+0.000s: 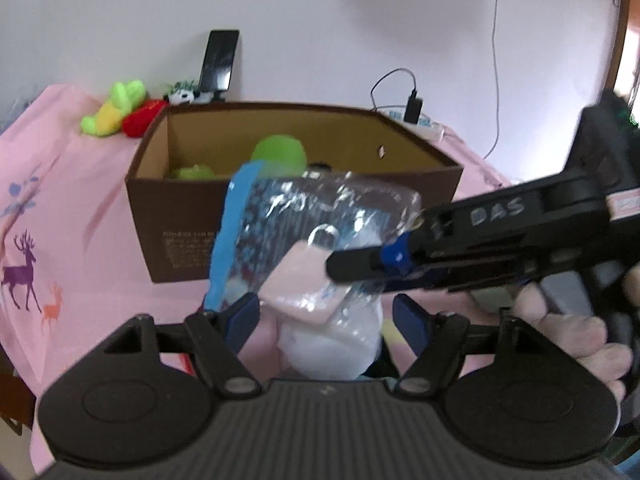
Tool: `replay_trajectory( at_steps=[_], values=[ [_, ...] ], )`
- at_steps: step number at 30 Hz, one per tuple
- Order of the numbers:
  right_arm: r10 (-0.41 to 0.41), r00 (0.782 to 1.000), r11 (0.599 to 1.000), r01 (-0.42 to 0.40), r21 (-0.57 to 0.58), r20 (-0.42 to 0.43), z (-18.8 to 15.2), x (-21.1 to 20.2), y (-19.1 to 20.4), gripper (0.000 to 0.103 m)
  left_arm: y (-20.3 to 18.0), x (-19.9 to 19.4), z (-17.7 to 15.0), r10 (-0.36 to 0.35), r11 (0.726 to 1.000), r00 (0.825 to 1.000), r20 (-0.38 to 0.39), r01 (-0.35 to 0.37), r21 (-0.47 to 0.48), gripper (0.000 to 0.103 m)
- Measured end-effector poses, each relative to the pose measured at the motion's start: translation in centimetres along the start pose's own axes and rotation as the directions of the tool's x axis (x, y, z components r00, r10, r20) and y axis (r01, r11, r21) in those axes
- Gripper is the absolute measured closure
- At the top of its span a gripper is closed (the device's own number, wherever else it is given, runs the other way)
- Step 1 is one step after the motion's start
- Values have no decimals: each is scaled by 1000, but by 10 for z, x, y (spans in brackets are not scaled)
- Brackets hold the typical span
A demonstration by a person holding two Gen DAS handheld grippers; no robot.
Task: Organize soft objects
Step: 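Grasp the clear plastic bag with white stuffing and lift it, then carry the plastic bag over the box rim and release it inside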
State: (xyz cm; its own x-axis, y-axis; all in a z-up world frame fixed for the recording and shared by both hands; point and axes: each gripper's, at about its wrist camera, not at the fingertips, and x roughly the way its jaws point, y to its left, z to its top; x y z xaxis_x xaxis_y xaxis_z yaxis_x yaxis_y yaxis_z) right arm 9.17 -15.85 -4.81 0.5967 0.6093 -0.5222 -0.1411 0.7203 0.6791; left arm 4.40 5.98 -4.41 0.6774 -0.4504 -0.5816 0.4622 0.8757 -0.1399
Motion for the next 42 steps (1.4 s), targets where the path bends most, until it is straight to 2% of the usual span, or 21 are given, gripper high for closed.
replay_trajectory(
  at_steps=[4,8,15,20,22,26,32,37,42],
  values=[
    [-59,996,990,66,-124,64,4,-8,15,88,3,7,3,-5,1000,1000,6,5,-3,28],
    [-103,991,968,121,-221,91,6,-11,24,86,9,12,2,-28,999,1000,-3,28,-27,28],
    [-99,988,946,130,-297,118,11,-18,23,85,17,19,-1,-48,996,999,-17,47,-70,27],
    [-98,991,949,122,-289,94,17,-12,20,84,21,22,5,-28,996,1000,11,29,-85,27],
    [-92,991,961,113,-252,95,18,-10,16,84,20,19,9,-12,997,999,30,14,-75,27],
    [-17,996,989,30,-143,86,23,-11,4,90,12,5,16,13,999,996,89,-9,-38,30],
    [37,990,992,-20,-127,138,40,-17,12,91,7,1,40,30,999,990,135,-34,27,30],
    [41,990,993,-25,-115,137,60,-2,17,91,10,16,67,57,995,990,130,-67,77,30],
    [23,994,997,-15,-82,105,76,25,11,91,24,37,82,78,994,992,98,-85,63,33]
  ],
)
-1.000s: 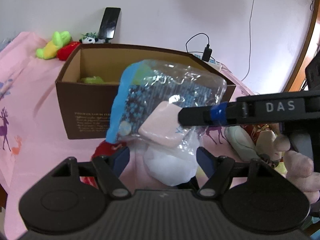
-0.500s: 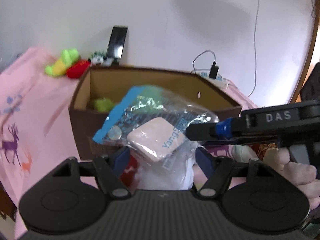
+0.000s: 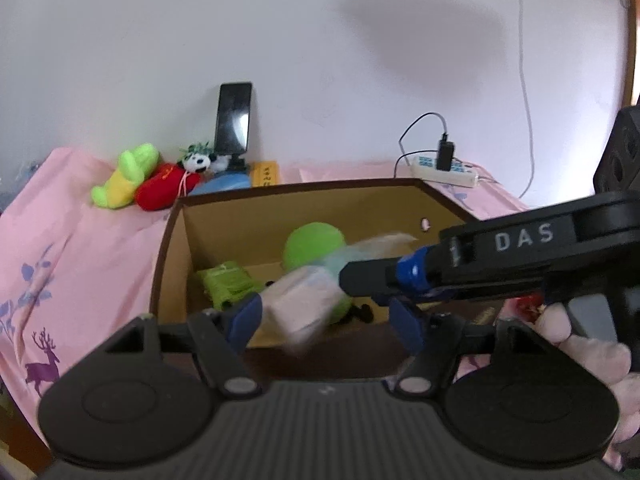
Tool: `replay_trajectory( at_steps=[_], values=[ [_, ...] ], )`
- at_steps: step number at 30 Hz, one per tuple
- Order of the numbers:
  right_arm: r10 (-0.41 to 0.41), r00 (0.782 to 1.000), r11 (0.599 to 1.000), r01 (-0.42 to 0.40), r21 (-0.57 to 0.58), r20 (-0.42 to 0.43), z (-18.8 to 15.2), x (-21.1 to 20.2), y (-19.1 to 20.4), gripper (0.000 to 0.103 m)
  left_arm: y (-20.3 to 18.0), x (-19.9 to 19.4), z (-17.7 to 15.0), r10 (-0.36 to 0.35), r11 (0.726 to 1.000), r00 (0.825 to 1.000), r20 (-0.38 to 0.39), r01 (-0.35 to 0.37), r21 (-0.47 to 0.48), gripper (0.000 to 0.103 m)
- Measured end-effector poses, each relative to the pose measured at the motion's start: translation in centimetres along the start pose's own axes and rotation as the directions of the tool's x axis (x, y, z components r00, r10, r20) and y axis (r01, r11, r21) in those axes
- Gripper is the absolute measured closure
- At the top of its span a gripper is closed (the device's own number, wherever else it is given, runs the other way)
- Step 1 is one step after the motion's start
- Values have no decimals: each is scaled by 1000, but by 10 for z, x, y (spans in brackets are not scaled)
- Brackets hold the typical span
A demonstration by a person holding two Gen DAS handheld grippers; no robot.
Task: Organize soft objects
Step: 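Carry the plastic bag over the box rim and release it inside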
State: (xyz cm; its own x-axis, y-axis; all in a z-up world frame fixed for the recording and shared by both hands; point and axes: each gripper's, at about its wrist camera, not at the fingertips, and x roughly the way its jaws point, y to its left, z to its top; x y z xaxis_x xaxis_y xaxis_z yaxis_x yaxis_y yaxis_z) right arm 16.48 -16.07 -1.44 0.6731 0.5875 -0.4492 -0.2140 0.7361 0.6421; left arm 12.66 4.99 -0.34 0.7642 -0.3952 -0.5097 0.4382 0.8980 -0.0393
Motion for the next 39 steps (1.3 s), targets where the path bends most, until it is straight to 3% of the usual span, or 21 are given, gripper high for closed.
replay_trajectory(
  at_steps=[7,12,16,23,29,39],
  values=[
    [-27,999,999,27,30,-18,10,28,-6,92,21,19,1,50,997,997,-59,-53,-48,41],
    [-37,999,999,38,23,-12,10,23,-8,90,28,20,1,73,994,996,-55,-77,-81,41],
    [-54,998,998,53,31,10,10,13,-7,88,26,17,3,92,990,995,-50,-97,-104,50],
    [-99,993,995,98,20,57,2,-7,0,87,11,1,6,136,985,990,-48,-140,-103,49],
    [-154,984,988,155,2,88,-7,-22,10,87,-1,-17,8,175,979,983,-59,-180,-97,41],
    [-176,977,984,180,-20,121,-23,-48,21,87,-21,-42,2,217,973,974,-71,-221,-68,38]
  ],
)
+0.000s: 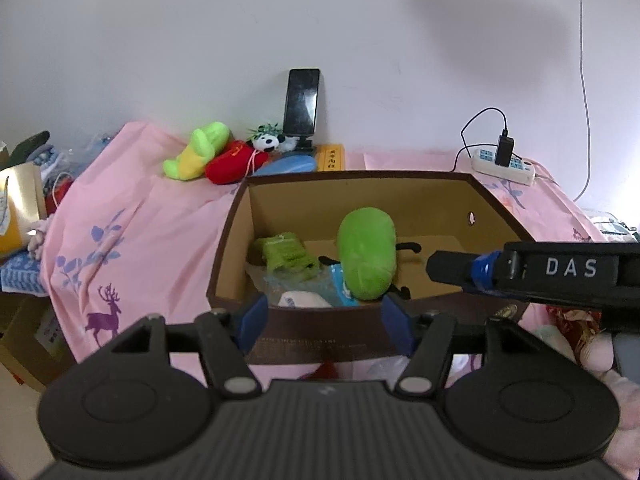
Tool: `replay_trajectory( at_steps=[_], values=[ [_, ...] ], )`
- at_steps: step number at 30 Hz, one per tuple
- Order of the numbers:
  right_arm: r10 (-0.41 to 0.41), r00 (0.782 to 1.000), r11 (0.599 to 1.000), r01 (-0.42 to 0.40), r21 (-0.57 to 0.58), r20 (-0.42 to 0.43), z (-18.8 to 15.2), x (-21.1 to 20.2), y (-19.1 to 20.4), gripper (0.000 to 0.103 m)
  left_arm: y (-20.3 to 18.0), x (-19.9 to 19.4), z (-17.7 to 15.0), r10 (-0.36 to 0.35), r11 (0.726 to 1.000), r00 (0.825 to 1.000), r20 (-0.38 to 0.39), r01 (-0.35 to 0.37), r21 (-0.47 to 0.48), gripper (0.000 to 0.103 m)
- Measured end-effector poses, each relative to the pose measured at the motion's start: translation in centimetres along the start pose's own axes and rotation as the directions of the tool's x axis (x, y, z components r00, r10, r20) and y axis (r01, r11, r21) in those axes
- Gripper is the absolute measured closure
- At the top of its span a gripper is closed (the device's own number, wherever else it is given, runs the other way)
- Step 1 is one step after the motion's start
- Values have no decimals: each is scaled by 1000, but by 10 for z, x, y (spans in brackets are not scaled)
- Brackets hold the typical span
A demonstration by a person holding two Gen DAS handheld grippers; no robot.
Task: Organize soft objects
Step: 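Carry the plastic bag over the box rim and release it inside, then move both grippers to the white cloth bundle and close on it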
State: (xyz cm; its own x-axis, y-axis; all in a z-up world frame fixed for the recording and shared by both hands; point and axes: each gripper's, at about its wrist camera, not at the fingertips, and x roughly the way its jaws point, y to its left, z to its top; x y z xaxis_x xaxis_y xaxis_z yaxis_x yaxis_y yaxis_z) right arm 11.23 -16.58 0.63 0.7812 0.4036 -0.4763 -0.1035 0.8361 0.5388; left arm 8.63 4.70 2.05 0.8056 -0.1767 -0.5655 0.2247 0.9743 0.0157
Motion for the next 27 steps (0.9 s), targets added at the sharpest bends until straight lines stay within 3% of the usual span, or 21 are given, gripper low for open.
replay_trajectory(
  at_steps=[14,27],
  values=[
    [-22,999,1000,23,19,-47,-30,-15,-1,87,-7,-16,-27,11,1000,998,-64,-10,4,35],
    [-72,991,993,82,90,-111,-46,-12,-18,86,-2,-6,-53,-55,998,991,-123,52,-34,32]
  ],
)
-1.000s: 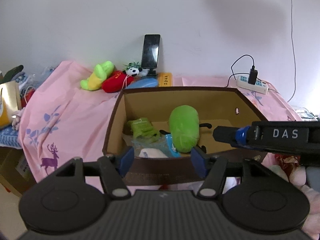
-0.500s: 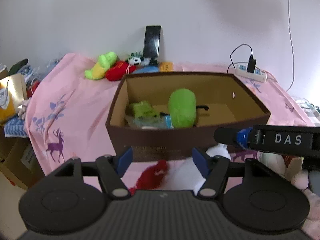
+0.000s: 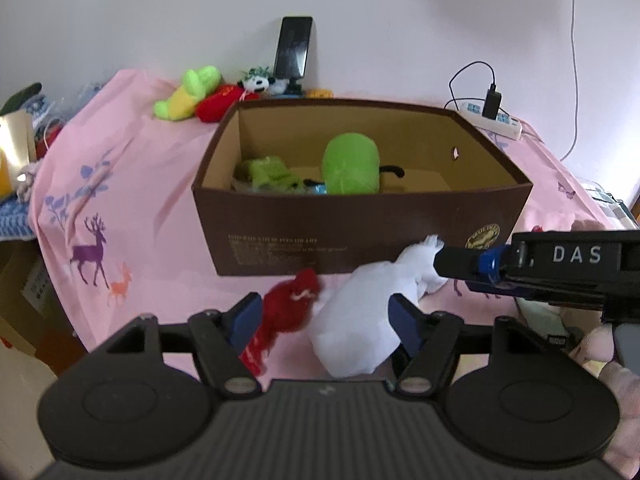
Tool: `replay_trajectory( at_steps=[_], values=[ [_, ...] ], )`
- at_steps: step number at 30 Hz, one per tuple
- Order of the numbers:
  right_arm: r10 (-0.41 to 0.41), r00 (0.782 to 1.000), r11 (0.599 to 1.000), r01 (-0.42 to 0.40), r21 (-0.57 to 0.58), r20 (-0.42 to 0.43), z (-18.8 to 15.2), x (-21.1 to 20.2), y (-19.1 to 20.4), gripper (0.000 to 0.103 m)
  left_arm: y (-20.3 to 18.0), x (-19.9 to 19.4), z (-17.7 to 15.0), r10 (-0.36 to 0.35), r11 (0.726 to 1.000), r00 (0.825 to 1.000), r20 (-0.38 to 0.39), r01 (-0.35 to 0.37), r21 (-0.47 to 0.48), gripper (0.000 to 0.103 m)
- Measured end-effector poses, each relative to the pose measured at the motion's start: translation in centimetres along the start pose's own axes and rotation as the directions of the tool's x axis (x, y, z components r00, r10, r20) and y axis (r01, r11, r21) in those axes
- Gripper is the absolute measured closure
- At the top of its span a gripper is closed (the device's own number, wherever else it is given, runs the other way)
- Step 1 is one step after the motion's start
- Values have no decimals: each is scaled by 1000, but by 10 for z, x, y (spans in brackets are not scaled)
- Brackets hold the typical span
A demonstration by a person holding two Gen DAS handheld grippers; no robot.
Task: Organize soft objects
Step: 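Move both grippers to the white cloth bundle and close on it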
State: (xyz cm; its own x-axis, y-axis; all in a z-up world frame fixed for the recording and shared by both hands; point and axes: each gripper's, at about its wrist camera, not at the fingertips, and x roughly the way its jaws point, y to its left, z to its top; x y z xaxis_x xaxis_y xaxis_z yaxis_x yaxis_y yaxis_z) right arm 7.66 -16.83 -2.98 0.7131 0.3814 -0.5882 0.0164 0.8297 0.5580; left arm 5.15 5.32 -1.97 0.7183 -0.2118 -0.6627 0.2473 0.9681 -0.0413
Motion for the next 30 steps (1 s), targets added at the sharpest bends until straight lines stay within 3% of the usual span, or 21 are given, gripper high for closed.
replay_trajectory(
  at_steps=[11,30],
  values=[
    [-40,997,999,42,30,-61,-6,17,-10,85,-4,20,-10,-53,999,997,-48,53,-5,29],
    [-23,993,997,31,76,-115,-1,42,-21,83,-9,56,-10,-114,993,988,-99,114,-4,28]
  ],
)
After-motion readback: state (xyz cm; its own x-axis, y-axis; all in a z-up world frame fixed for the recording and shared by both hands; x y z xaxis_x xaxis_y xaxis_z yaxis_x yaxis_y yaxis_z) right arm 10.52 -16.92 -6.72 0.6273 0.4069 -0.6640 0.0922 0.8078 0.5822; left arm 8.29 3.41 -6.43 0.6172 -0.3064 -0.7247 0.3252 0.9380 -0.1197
